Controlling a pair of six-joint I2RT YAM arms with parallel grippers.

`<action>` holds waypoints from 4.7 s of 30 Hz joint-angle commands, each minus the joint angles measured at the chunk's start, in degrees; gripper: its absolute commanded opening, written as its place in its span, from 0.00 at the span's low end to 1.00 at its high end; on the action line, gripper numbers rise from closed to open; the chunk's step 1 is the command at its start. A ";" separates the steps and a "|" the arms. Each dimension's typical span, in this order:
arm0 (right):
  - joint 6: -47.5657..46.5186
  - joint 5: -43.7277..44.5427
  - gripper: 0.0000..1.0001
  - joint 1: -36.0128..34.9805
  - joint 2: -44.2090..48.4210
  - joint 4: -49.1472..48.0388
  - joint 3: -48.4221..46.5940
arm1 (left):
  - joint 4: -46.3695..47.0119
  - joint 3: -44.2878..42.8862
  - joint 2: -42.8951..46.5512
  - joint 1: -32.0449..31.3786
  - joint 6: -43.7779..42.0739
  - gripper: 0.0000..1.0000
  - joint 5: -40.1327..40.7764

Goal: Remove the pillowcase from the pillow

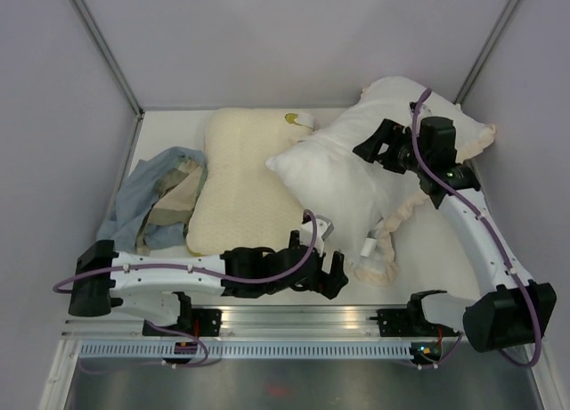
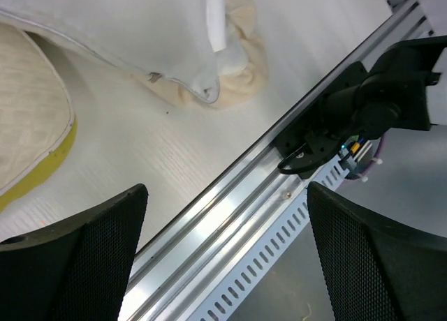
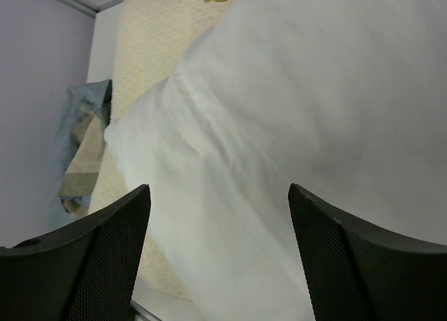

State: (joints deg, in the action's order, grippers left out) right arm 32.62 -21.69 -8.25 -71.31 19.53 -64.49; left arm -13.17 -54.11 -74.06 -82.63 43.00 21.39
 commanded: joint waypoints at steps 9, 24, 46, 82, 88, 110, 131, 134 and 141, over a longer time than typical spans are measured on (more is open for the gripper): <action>-0.81 7.29 0.84 -0.10 23.47 13.44 -2.75 | 7.52 -1.01 -12.24 5.62 3.75 1.00 -7.56; -2.82 7.45 0.83 -0.01 30.26 18.70 -3.10 | 15.88 -10.58 -28.33 11.44 8.33 1.00 -10.94; -6.78 9.82 0.81 -0.01 30.00 23.27 7.09 | 11.87 -14.36 -13.76 16.27 -8.36 0.02 -3.19; 1.39 -3.63 0.57 -0.10 28.68 7.89 20.89 | 2.62 -8.03 2.96 20.49 -8.55 0.02 -13.74; 0.86 -2.21 0.24 -0.10 28.15 5.71 24.49 | 2.53 -6.98 4.80 20.49 -8.46 0.02 -14.44; 3.68 27.22 0.00 0.08 23.58 -1.42 22.92 | -4.75 3.21 20.70 20.49 -6.09 0.02 -13.04; 0.43 32.34 0.00 4.91 22.00 2.54 18.08 | -14.97 11.30 41.28 20.49 -2.22 0.02 -9.96; -0.54 26.36 0.00 5.00 22.35 2.53 18.26 | -11.63 11.92 38.56 20.49 -3.53 0.02 -15.30; -2.38 24.42 0.00 4.91 27.27 8.50 13.61 | 4.00 13.06 25.21 16.82 -3.19 0.02 -30.18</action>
State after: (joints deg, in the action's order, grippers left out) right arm 32.67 -0.97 -4.16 -47.16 28.36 -45.43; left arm -18.90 -40.27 -44.91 -62.92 40.42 -0.60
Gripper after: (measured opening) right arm 0.004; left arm 0.067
